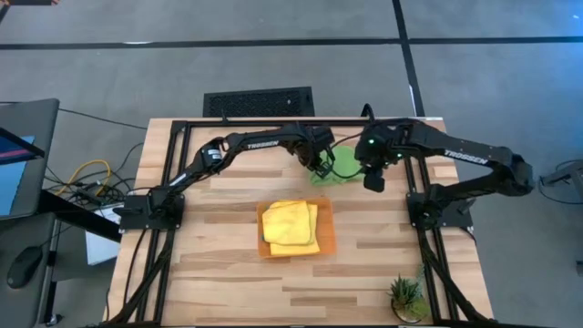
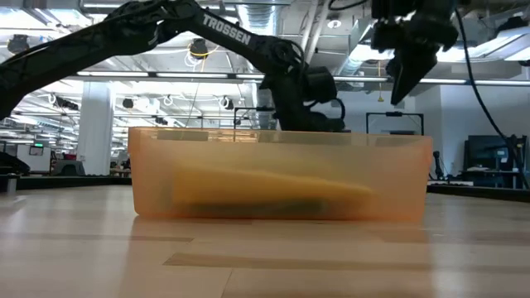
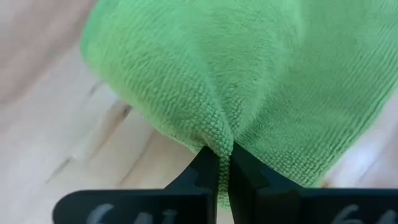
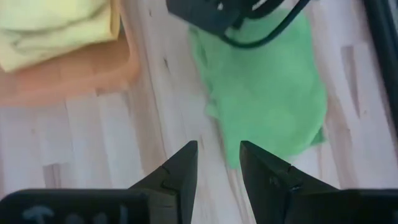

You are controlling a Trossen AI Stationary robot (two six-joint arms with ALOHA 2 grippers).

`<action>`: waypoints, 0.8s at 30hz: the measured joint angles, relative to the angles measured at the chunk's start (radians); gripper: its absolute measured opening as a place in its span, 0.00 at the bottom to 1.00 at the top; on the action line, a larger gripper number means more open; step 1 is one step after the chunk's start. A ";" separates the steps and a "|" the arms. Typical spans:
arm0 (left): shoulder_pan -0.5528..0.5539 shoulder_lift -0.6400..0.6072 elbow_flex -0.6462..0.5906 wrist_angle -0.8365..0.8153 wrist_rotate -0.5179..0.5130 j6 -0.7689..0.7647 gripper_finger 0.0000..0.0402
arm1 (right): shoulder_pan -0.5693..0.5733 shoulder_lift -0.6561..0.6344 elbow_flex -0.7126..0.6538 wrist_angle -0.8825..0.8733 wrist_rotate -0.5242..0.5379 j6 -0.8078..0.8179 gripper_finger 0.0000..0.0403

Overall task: Fold microfiber towels
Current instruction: Put the green towel into the bin

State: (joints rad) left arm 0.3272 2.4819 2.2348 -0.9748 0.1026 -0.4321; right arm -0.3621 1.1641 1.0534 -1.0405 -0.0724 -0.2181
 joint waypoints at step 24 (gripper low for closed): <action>0.059 -0.071 0.002 -0.085 0.127 0.049 0.00 | 0.086 0.453 0.000 0.152 0.118 -0.331 0.62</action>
State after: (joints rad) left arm 0.3861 2.4114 2.2368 -1.0597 0.2297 -0.3833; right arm -0.2762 1.6171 1.0531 -0.8887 0.0459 -0.5486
